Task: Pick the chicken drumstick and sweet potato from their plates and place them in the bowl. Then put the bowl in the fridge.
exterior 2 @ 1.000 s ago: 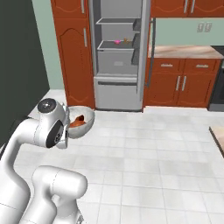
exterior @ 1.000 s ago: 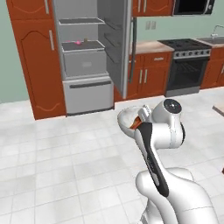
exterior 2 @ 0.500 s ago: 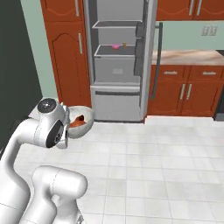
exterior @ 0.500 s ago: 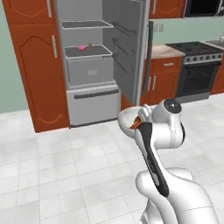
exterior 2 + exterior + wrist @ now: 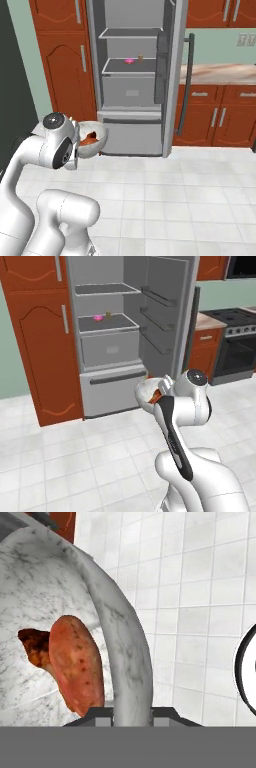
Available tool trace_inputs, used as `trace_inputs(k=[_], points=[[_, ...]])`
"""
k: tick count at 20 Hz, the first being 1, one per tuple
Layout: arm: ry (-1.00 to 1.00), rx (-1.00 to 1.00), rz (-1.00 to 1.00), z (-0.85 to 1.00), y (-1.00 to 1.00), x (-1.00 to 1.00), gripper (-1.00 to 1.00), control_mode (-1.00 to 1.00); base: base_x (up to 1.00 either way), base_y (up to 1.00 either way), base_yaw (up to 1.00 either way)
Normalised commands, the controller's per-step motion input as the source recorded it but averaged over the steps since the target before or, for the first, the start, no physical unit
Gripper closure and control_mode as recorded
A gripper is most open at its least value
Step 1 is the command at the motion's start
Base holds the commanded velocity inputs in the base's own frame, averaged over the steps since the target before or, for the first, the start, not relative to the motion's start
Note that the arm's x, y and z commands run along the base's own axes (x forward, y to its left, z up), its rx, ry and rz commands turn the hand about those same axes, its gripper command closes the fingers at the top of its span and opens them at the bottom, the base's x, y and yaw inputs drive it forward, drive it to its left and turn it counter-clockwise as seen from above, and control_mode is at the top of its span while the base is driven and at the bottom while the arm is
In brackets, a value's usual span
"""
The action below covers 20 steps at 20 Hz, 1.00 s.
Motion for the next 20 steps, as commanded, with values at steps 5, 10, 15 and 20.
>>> trace_inputs(k=[5,10,15,20], points=[[0.0,0.0,0.0,0.0,0.0,0.0,1.0,1.0,0.93,0.2,0.0],[0.0,0.0,0.0,0.0,0.0,0.0,1.0,1.0,0.92,0.15,0.0],[0.0,0.0,0.0,0.0,0.0,0.0,1.0,1.0,0.86,0.06,0.02],[0.0,0.0,0.0,0.0,0.0,0.0,1.0,1.0,0.79,0.0,0.04]])
